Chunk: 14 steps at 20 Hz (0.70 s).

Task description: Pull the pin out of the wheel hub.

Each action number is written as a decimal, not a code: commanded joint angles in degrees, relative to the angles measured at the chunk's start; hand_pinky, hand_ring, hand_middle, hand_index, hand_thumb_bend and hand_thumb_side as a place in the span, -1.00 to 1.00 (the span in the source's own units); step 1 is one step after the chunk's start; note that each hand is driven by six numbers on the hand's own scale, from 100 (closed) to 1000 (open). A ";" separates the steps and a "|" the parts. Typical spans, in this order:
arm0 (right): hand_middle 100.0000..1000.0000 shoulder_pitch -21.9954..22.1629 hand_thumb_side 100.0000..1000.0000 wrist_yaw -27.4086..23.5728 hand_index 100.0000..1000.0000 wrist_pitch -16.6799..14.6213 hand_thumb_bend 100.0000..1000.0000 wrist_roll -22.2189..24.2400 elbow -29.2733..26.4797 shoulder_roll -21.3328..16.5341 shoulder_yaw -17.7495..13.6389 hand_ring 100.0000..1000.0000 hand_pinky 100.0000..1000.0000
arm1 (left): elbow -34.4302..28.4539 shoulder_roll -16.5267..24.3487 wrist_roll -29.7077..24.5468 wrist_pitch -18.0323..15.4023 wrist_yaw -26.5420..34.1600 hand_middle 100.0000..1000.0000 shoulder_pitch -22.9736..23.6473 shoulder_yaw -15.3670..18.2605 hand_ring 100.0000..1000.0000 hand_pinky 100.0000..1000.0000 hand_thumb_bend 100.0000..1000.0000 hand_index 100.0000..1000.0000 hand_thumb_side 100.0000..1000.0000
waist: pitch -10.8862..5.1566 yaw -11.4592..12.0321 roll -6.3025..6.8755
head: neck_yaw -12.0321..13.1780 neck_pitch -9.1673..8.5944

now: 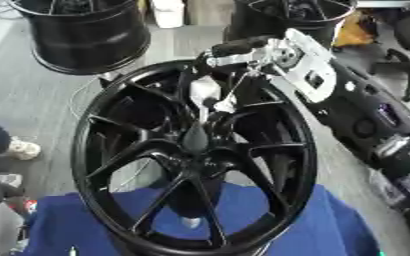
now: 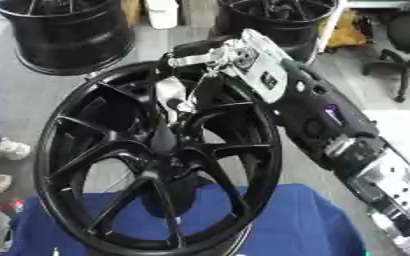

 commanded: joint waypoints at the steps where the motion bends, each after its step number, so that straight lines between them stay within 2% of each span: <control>1: 0.21 -0.97 -0.72 0.64 0.71 -8.30 -1.00 8.29 0.07 -0.49 -0.21 0.57 0.55 | -0.84 0.50 -0.15 -0.08 -0.10 -0.69 -0.68 -0.17 -0.27 0.17 -0.07 0.20 0.08 | -0.56 0.04 0.17 | -0.21 -0.71; 4: 0.14 -0.92 -0.75 1.02 0.71 -8.33 -1.00 8.29 0.35 -0.41 -0.34 0.54 0.54 | -0.85 0.49 -0.12 -0.08 -0.10 -0.69 -0.68 -0.14 -0.27 0.17 -0.07 0.20 0.08 | -0.57 0.04 0.19 | -0.19 -0.74; 10: -0.22 -1.14 -0.91 1.04 0.64 -7.82 -1.00 8.29 0.19 -0.37 -1.16 0.34 0.48 | -0.84 0.48 -0.10 -0.07 -0.07 -0.69 -0.66 -0.12 -0.27 0.17 -0.07 0.20 0.08 | -0.67 0.02 0.23 | -0.14 -0.81; 14: -0.26 -1.54 -0.96 0.63 0.63 -6.94 -1.00 8.29 -0.36 -0.53 -2.01 0.32 0.47 | -0.83 0.51 -0.04 -0.05 -0.05 -0.69 -0.61 -0.09 -0.27 0.17 -0.07 0.20 0.08 | -0.76 -0.07 0.18 | -0.04 -0.81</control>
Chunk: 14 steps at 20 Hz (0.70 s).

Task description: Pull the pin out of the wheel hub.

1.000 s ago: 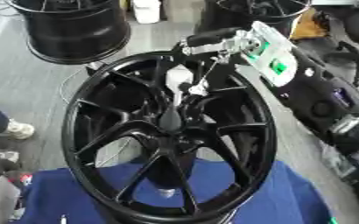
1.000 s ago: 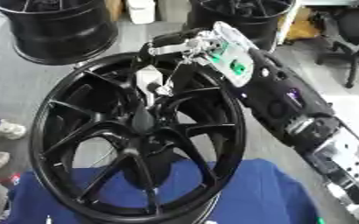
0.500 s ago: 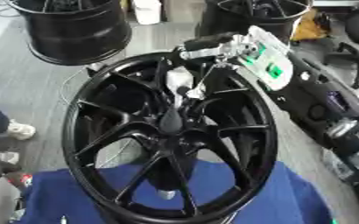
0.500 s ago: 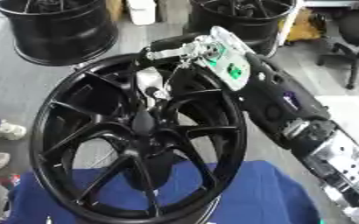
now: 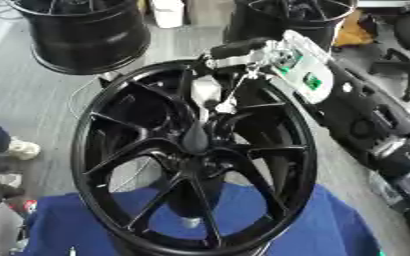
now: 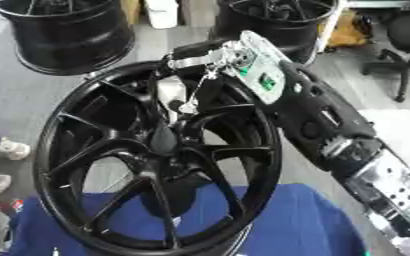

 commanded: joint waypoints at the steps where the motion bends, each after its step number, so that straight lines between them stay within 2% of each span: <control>1: -0.26 -1.57 -0.96 -0.24 0.63 -7.28 -1.00 7.81 -0.84 -0.88 -1.23 0.32 0.47 | -0.83 0.52 -0.04 -0.05 -0.05 -0.69 -0.61 -0.09 -0.27 0.17 -0.07 0.20 0.08 | -0.78 -0.07 0.17 | -0.04 -0.78; 4: -0.28 -1.74 -0.99 -0.42 0.63 -7.01 -1.00 7.80 -1.08 -0.99 -1.39 0.30 0.47 | -0.82 0.54 -0.03 -0.03 -0.06 -0.69 -0.58 -0.07 -0.27 0.17 -0.06 0.20 0.08 | -0.86 -0.14 0.13 | 0.01 -0.75; 14: -0.29 -5.13 -1.00 -6.11 0.64 -2.67 -1.00 7.02 -6.90 -7.45 -8.89 0.28 0.49 | -0.69 1.19 0.51 0.16 -0.29 -0.69 0.06 0.46 -0.27 0.17 -0.06 0.20 0.07 | -1.96 -1.65 -0.80 | 1.31 -0.06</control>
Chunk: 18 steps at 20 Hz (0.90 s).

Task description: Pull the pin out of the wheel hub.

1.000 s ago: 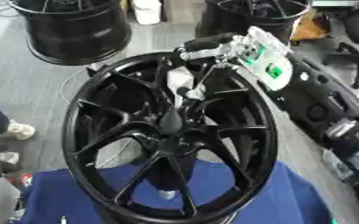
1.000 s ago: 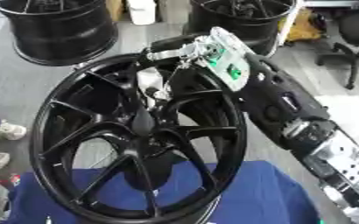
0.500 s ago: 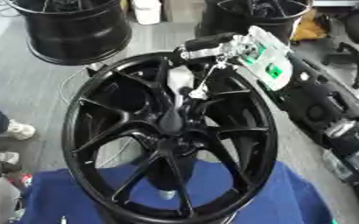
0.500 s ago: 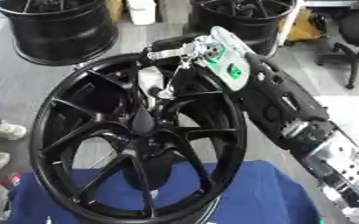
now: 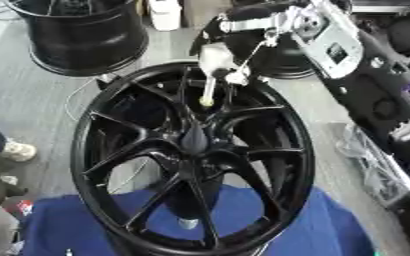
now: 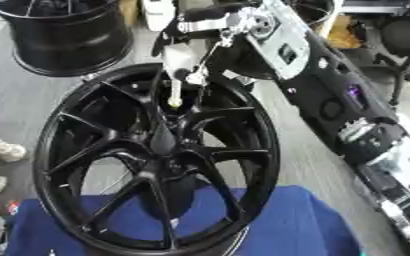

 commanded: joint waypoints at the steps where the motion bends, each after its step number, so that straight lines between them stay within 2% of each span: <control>1: -0.30 -2.21 -1.00 -2.30 0.64 -3.81 -1.00 4.41 -2.81 -4.54 -3.83 0.27 0.49 | -0.66 1.22 0.38 0.02 -0.30 -0.69 0.00 0.51 -0.27 0.17 -0.06 0.20 0.07 | -1.43 -0.45 -0.01 | 0.70 0.01; 4: -0.34 -1.96 -1.00 -4.29 0.61 -1.10 -1.00 1.69 -4.84 -8.90 -8.35 0.19 0.47 | -0.61 1.33 0.76 0.04 -0.35 -0.69 0.41 0.89 -0.27 0.17 -0.06 0.20 0.07 | -1.80 -1.50 -0.07 | 1.46 0.15; 9: -0.40 1.73 -1.00 -7.60 0.54 3.89 -1.00 -3.30 -5.28 -16.95 -16.47 0.09 0.41 | -0.60 1.38 1.49 -0.03 -0.29 -0.69 0.97 1.57 -0.27 0.16 -0.06 0.20 0.07 | -2.25 -3.13 0.10 | 2.76 0.16; 14: -0.46 9.05 -1.00 -4.38 0.44 8.93 -1.00 -8.35 0.86 -25.15 -24.67 -0.02 0.30 | -0.75 0.94 3.12 -0.25 0.04 -0.69 1.38 3.24 -0.27 0.16 -0.06 0.20 0.07 | -2.35 -6.63 1.16 | 5.50 -0.09; 16: -0.39 12.29 -1.00 -2.52 0.44 10.94 -1.00 -10.35 4.08 -28.31 -27.93 -0.04 0.28 | -0.85 0.82 3.66 -0.33 0.16 -0.69 1.34 3.71 -0.27 0.16 -0.06 0.20 0.07 | -2.10 -7.58 1.47 | 6.11 -0.40; 17: -0.33 13.95 -0.92 -1.52 0.46 11.96 -1.00 -11.38 5.73 -29.12 -29.59 -0.04 0.28 | -0.91 0.77 3.91 -0.36 0.22 -0.69 1.25 3.92 -0.27 0.16 -0.05 0.20 0.07 | -1.92 -7.98 1.55 | 6.36 -0.60; 18: -0.06 15.58 -1.00 -0.53 0.56 12.96 -1.00 -12.38 7.36 -29.15 -31.22 0.05 0.32 | -0.98 0.74 4.14 -0.38 0.27 -0.69 1.09 4.12 -0.27 0.16 -0.05 0.20 0.04 | -1.61 -8.48 1.62 | 6.69 -0.93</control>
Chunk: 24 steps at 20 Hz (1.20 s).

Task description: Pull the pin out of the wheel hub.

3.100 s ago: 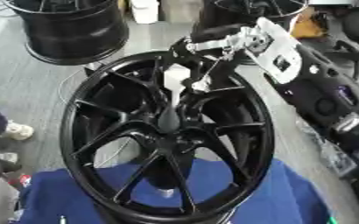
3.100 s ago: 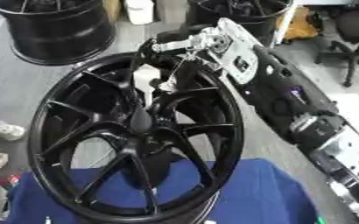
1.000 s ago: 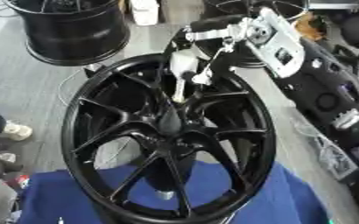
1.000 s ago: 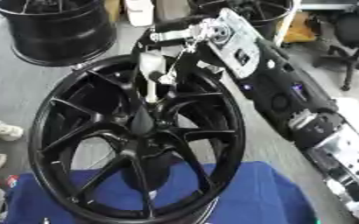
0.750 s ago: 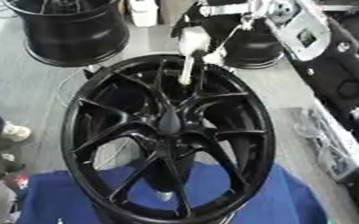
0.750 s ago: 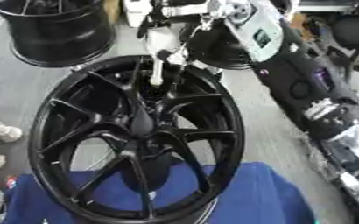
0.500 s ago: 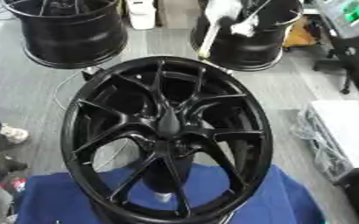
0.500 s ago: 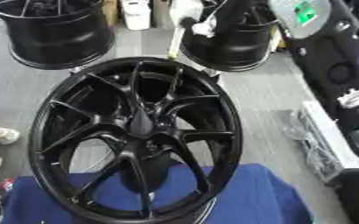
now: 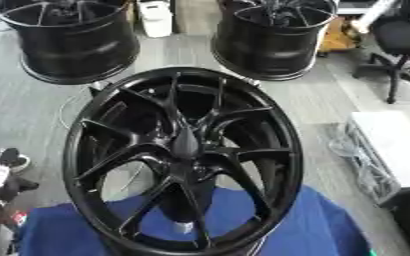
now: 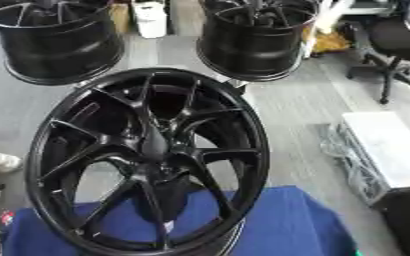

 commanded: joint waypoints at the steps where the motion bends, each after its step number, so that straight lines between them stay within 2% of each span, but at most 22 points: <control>1: -0.06 2.58 -0.75 3.11 0.56 3.25 -1.00 -3.25 4.61 -3.36 -5.82 0.05 0.32 | -1.07 0.73 0.91 -0.15 0.25 -0.69 -0.60 1.01 -0.27 0.16 -0.05 0.20 0.07 | -0.23 -0.73 -0.04 | 0.99 -1.22; 2: 0.32 4.25 -0.10 4.14 0.68 4.28 -1.00 -4.28 6.28 -2.60 -7.49 0.20 0.39 | -1.13 0.74 1.02 -0.14 0.27 -0.69 -0.80 1.07 -0.27 0.16 -0.05 0.20 0.07 | 0.07 -0.91 -0.04 | 0.96 -1.50; 3: 0.45 5.91 0.22 5.16 0.70 5.30 -1.00 -5.30 7.94 -1.39 -9.15 0.25 0.41 | -1.21 0.75 1.11 -0.14 0.28 -0.69 -1.05 1.13 -0.27 0.16 -0.05 0.20 0.07 | 0.39 -1.04 -0.06 | 0.86 -1.80; 4: 0.57 7.58 0.50 6.18 0.72 6.33 -1.00 -6.32 9.60 0.05 -10.82 0.30 0.42 | -1.28 0.76 1.16 -0.13 0.30 -0.69 -1.28 1.16 -0.27 0.16 -0.05 0.20 0.07 | 0.65 -1.06 -0.07 | 0.70 -2.03; 5: 0.65 9.24 0.66 7.21 0.72 7.35 -1.00 -7.35 11.27 1.61 -12.48 0.32 0.42 | -1.32 0.75 1.19 -0.11 0.33 -0.69 -1.45 1.16 -0.27 0.16 -0.05 0.20 0.07 | 0.83 -1.00 -0.02 | 0.53 -2.21; 6: 0.69 10.91 0.73 8.23 0.72 8.38 -1.00 -8.38 12.94 3.23 -14.15 0.32 0.42 | -1.34 0.73 1.17 -0.09 0.35 -0.69 -1.53 1.10 -0.27 0.16 -0.05 0.20 0.07 | 0.91 -0.83 0.02 | 0.30 -2.28; 7: 0.73 12.52 0.09 9.22 0.71 9.37 -1.00 -9.36 14.54 4.80 -15.75 0.31 0.41 | -1.35 0.71 1.12 -0.07 0.37 -0.69 -1.56 1.03 -0.27 0.16 -0.05 0.20 0.07 | 0.93 -0.61 0.04 | 0.05 -2.26; 8: 0.74 14.08 0.80 10.18 0.71 10.33 -1.00 -10.33 16.11 6.36 -17.32 0.31 0.41 | -1.33 0.73 1.04 -0.03 0.32 -0.69 -1.53 0.93 -0.27 0.16 -0.05 0.20 0.07 | 0.88 -0.33 0.00 | -0.21 -2.15; 10: 0.76 17.16 0.84 11.07 0.69 12.22 -1.00 -12.22 19.19 9.23 -20.40 0.28 0.39 | -1.29 0.74 0.84 0.02 0.37 -0.69 -1.48 0.69 -0.27 0.16 -0.05 0.20 0.07 | 0.72 0.36 -0.12 | -0.81 -1.88; 13: 0.73 21.67 0.83 9.17 0.65 15.00 -1.00 -14.99 22.50 12.02 -24.91 0.24 0.35 | -1.17 0.76 0.30 0.13 0.45 -0.69 -1.34 0.07 -0.27 0.16 -0.05 0.20 0.07 | 0.28 1.55 -0.33 | -1.83 -1.47; 15: 0.54 24.69 0.63 7.40 0.57 16.76 -1.00 -16.85 20.85 13.87 -27.93 0.11 0.29 | -1.11 0.74 -0.11 0.17 0.46 -0.69 -1.27 -0.35 -0.27 0.16 -0.05 0.20 0.07 | -0.02 2.32 -0.36 | -2.55 -1.18; 17: 0.43 27.95 0.52 5.42 0.53 16.27 -1.00 -18.86 17.93 15.92 -30.38 0.06 0.26 | -1.02 0.69 -0.46 0.19 0.47 -0.69 -1.14 -0.68 -0.27 0.16 -0.05 0.20 0.07 | -0.36 3.02 -0.33 | -3.13 -0.78; 19: 0.35 30.70 0.44 3.41 0.50 14.61 -1.00 -20.87 14.74 17.98 -30.61 0.01 0.23 | -0.92 0.61 -0.74 0.21 0.49 -0.69 -0.95 -0.95 -0.27 0.16 -0.05 0.20 0.07 | -0.70 3.47 -0.27 | -3.46 -0.32; 21: 0.28 31.65 0.41 1.52 0.47 12.80 -1.00 -22.77 11.67 20.21 -29.46 -0.03 0.21 | -0.87 0.49 -0.92 0.20 0.51 -0.69 -0.89 -1.10 -0.27 0.16 -0.05 0.20 0.07 | -0.84 3.62 -0.17 | -3.62 -0.05; 24: 0.21 32.42 0.49 -1.28 0.42 10.03 -1.00 -25.56 7.14 24.34 -26.83 -0.04 0.20 | -0.81 0.17 -1.03 0.21 0.54 -0.69 -0.88 -1.21 -0.27 0.16 -0.05 0.20 0.07 | -0.83 3.67 0.16 | -3.63 0.05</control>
